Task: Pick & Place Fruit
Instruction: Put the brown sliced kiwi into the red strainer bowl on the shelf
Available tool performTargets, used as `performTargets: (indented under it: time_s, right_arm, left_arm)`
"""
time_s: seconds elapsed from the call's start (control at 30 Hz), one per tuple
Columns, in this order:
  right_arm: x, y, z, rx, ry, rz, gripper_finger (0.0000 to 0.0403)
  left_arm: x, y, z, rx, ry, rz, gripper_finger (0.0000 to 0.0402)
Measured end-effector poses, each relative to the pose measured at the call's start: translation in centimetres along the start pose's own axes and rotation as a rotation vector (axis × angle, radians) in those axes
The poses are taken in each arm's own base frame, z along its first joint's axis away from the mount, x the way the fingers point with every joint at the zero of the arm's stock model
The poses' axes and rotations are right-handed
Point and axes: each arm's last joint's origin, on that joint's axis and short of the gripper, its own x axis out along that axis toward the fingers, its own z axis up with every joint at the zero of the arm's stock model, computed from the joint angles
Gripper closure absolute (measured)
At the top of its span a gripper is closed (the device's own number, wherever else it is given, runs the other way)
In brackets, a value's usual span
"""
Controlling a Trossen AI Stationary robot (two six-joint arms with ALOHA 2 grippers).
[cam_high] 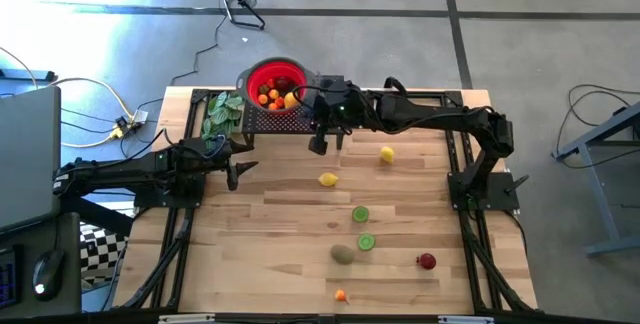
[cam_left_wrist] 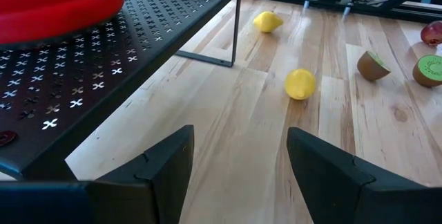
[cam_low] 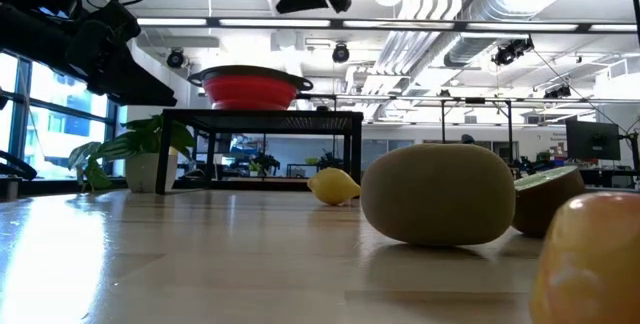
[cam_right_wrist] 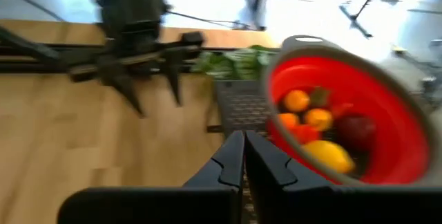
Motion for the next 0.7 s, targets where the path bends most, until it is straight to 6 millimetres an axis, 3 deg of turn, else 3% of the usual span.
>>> performTargets:
  time_s: [0.2,0.33,0.5,0.7]
  right_arm:
    - [0.8,0.6,-1.8,0.048,0.003,0.078,0.0399]
    - [0.0,0.7,-2.5,0.063,-0.055,0.069,0.0400]
    - [-2.9,0.7,-2.9,0.077,-0.201,0.018,0.0400]
    - [-6.4,0.6,-5.6,0.111,-0.240,-0.058,0.0400]
  left_arm:
    - [0.0,0.0,0.0,0.000,0.000,0.000,0.0174]
    - [0.0,0.0,0.0,0.000,0.000,0.000,0.0174]
    - [0.0,0.0,-0.1,0.001,0.006,-0.003,0.0174]
    - [0.0,0.0,-0.1,0.002,0.013,-0.001,0.0174]
